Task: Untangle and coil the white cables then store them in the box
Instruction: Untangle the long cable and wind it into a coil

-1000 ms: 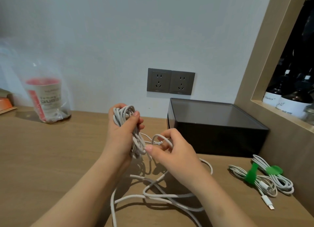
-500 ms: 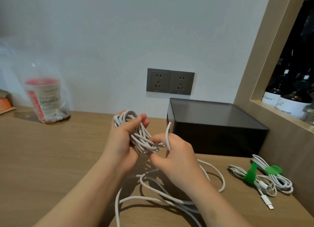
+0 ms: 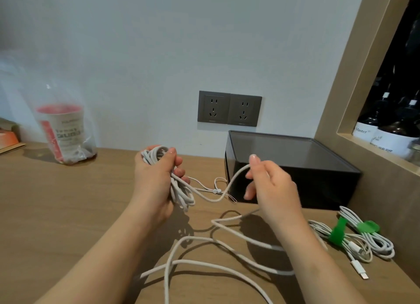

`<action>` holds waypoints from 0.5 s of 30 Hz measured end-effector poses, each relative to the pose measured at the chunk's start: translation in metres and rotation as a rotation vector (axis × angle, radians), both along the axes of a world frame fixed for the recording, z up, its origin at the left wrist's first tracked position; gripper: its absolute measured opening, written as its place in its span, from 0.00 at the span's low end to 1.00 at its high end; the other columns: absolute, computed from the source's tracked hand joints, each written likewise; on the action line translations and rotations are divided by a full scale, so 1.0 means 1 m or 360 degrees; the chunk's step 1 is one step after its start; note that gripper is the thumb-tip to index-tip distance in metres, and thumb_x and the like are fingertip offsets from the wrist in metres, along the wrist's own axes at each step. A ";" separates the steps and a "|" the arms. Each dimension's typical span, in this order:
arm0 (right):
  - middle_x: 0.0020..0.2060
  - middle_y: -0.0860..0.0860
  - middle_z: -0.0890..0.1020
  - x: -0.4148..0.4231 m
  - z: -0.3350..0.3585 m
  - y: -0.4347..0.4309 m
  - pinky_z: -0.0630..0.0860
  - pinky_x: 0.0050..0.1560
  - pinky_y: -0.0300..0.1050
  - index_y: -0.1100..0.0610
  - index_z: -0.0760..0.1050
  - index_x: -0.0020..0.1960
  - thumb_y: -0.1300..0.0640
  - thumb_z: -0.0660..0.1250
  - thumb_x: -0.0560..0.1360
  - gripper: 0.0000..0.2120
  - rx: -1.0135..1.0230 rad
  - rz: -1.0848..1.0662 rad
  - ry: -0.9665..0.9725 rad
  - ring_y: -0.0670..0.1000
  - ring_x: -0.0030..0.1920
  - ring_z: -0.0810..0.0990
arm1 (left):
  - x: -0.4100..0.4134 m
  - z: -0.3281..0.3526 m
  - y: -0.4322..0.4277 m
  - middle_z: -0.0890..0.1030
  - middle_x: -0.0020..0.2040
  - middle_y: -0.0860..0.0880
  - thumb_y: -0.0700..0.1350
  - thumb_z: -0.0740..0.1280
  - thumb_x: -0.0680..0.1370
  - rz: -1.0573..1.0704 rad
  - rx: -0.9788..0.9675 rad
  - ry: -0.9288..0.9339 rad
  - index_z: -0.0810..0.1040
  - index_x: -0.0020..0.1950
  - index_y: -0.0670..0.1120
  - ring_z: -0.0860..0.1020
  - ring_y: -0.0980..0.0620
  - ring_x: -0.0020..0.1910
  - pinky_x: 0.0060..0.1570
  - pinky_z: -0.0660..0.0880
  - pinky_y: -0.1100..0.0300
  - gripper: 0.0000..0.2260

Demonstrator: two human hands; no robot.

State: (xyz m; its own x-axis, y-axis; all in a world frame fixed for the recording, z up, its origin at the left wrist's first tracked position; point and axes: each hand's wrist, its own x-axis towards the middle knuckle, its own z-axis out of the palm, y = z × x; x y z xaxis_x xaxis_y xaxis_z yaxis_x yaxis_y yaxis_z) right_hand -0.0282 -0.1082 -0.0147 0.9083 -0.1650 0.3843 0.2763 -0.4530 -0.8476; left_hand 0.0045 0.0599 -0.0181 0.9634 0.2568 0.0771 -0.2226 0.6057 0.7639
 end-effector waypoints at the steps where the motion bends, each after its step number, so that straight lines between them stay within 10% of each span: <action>1: 0.29 0.50 0.80 0.000 -0.001 -0.002 0.74 0.41 0.48 0.52 0.74 0.40 0.41 0.59 0.75 0.16 -0.0087 -0.0050 0.0019 0.46 0.34 0.77 | -0.001 0.001 -0.001 0.73 0.31 0.47 0.37 0.62 0.79 -0.0037 0.0011 -0.0011 0.66 0.52 0.46 0.68 0.56 0.21 0.21 0.69 0.63 0.07; 6: 0.47 0.38 0.78 -0.009 -0.004 0.016 0.75 0.49 0.38 0.30 0.65 0.54 0.40 0.68 0.69 0.17 -0.0205 0.0679 0.0324 0.37 0.49 0.77 | -0.010 0.000 -0.011 0.74 0.34 0.46 0.33 0.64 0.76 -0.0049 0.0186 -0.0124 0.69 0.53 0.59 0.73 0.55 0.25 0.24 0.73 0.60 0.19; 15: 0.45 0.38 0.79 -0.008 -0.014 0.027 0.72 0.46 0.38 0.38 0.75 0.38 0.45 0.72 0.68 0.06 -0.0448 0.0605 0.0135 0.39 0.43 0.74 | -0.013 0.003 -0.011 0.76 0.36 0.48 0.35 0.63 0.78 0.0000 0.0092 -0.0076 0.70 0.43 0.50 0.77 0.52 0.27 0.29 0.78 0.57 0.11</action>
State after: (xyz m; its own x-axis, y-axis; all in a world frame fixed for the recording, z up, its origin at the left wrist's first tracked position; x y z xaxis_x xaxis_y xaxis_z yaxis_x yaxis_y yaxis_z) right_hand -0.0358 -0.0816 -0.0287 0.9143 0.2845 0.2882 0.4018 -0.5483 -0.7334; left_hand -0.0090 0.0487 -0.0155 0.9583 0.2505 0.1377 -0.2596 0.5608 0.7862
